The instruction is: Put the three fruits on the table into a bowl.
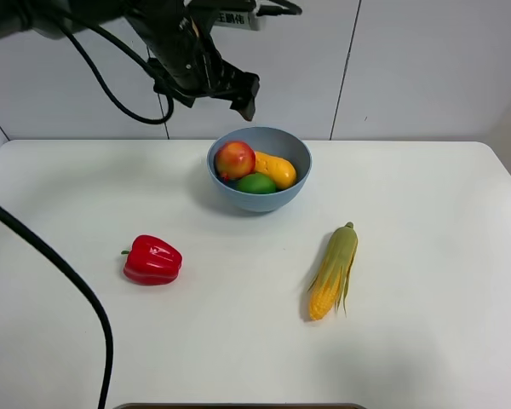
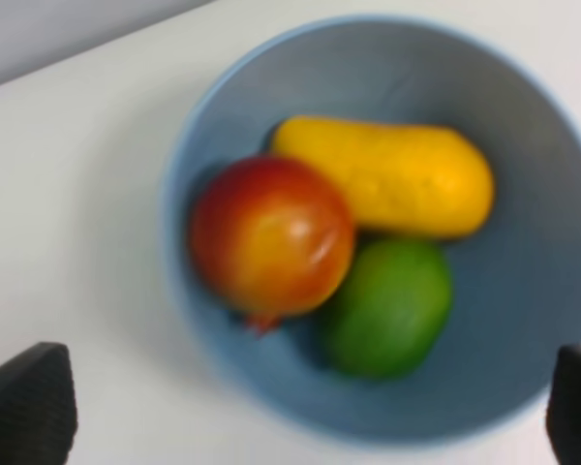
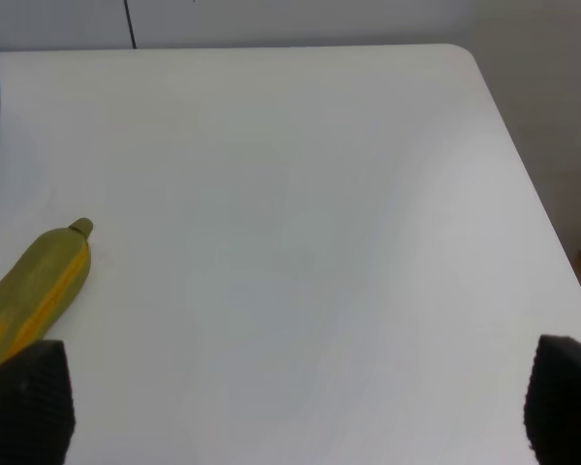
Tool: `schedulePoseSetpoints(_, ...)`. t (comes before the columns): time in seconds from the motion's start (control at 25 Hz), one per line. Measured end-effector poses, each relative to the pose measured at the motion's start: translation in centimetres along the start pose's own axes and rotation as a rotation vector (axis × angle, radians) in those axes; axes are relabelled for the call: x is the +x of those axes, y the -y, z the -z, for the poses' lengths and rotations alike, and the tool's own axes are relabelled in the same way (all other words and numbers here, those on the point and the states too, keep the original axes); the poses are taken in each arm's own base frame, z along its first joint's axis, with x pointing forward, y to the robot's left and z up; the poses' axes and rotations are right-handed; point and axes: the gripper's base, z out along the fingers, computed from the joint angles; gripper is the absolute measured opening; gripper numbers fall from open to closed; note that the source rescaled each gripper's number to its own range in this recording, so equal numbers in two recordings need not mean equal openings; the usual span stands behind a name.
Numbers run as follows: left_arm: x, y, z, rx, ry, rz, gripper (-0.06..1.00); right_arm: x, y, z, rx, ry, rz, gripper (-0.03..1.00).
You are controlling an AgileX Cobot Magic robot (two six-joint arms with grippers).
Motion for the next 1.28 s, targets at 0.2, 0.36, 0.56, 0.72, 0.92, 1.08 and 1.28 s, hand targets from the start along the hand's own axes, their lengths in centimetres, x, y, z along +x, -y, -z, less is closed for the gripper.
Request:
schedulePoseSetpoints(0.2, 0.4, -1.8, 6.0, -0.102, -0.053, -0.028, 0.97, 0.0, 0.0, 0.0, 0.000, 0.000, 0.000, 0.93)
schedulePoseSetpoints(0.36, 0.9, -3.2, 10.4, -0.151, -0.061, -0.005, 0.97, 0.0, 0.0, 0.0, 0.000, 0.000, 0.000, 0.93)
schedulePoseSetpoints(0.56, 2.2, -4.9, 14.3, -0.182, -0.024, 0.013, 0.97, 0.0, 0.0, 0.0, 0.000, 0.000, 0.000, 0.93)
schedulePoseSetpoints(0.72, 5.4, -5.5, 16.6, -0.200, -0.045, 0.032, 0.97, 0.0, 0.0, 0.0, 0.000, 0.000, 0.000, 0.93)
schedulePoseSetpoints(0.92, 10.6, -5.8, 19.7, -0.238, -0.056, 0.086, 0.97, 0.0, 0.0, 0.0, 0.000, 0.000, 0.000, 0.93)
schedulePoseSetpoints(1.08, 15.0, -6.0, 22.0, -0.260, -0.038, 0.123, 0.97, 0.0, 0.0, 0.0, 0.000, 0.000, 0.000, 0.93)
schedulePoseSetpoints(1.28, 19.9, -6.2, 24.2, -0.267, 0.003, 0.130, 0.97, 0.0, 0.0, 0.0, 0.000, 0.000, 0.000, 0.93)
